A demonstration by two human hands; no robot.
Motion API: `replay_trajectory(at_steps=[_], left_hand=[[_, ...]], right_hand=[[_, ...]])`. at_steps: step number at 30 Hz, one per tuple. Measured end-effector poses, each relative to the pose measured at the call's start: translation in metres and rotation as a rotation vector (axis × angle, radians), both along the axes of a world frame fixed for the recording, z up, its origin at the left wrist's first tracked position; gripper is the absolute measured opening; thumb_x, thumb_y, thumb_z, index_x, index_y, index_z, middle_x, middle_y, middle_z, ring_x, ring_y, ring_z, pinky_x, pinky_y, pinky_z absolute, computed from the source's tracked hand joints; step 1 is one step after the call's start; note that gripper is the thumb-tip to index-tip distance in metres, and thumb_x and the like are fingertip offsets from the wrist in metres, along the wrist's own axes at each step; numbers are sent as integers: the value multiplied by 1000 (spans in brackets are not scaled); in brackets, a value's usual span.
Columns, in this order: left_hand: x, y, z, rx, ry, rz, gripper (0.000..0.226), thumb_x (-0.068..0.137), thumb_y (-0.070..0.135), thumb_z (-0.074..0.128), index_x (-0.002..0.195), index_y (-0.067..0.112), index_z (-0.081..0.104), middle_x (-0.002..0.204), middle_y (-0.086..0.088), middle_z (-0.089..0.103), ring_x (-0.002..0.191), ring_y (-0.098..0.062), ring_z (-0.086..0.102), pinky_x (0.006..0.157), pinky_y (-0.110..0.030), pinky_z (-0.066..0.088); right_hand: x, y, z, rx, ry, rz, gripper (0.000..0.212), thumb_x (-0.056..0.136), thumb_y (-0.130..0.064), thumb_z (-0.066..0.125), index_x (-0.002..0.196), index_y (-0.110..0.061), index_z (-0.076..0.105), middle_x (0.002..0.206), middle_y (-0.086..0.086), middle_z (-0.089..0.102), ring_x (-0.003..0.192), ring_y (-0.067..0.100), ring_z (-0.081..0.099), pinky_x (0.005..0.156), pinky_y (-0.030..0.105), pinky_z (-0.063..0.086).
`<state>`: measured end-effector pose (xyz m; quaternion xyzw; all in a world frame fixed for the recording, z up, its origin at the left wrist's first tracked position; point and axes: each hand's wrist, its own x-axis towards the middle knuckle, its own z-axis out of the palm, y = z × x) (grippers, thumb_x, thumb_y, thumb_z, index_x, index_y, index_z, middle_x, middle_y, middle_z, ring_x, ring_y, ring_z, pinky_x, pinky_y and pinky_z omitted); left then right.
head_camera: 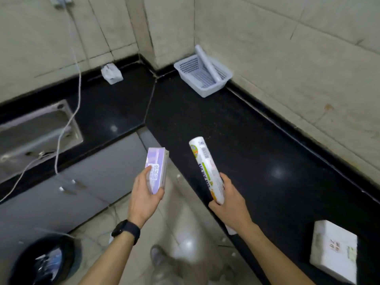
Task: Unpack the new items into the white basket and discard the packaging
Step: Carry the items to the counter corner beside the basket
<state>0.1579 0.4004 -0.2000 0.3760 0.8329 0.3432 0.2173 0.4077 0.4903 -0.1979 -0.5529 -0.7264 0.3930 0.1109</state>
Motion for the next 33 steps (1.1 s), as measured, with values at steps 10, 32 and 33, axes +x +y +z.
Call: replay_trajectory(at_steps=[10,32,33], left_hand=[[-177,5,44,35,191,-66,70,82,27,64,144,36,32,148,12,35,120,-15,51,84,-31,47],[-306,245,33,-73,113,-226,73,80,38,61,144,44,28,147,14,31,117,-19,55,88,-38,51],[-310,260,32,-85,102,-225,73,80,37,61,145,43,28,148,14,31,117,-19,55,89,-38,51]], right_hand=[[-184,13,41,271,48,121,98,74,-23,70,153,-45,16,130,-22,32,94,9,55,75,24,50],[-320,212,19,100,26,-10,94,78,-34,67,156,-39,14,139,-18,32,110,12,55,86,22,41],[-325,222,16,84,23,-9,94,78,-35,66,156,-39,14,139,-17,32,110,12,55,86,22,41]])
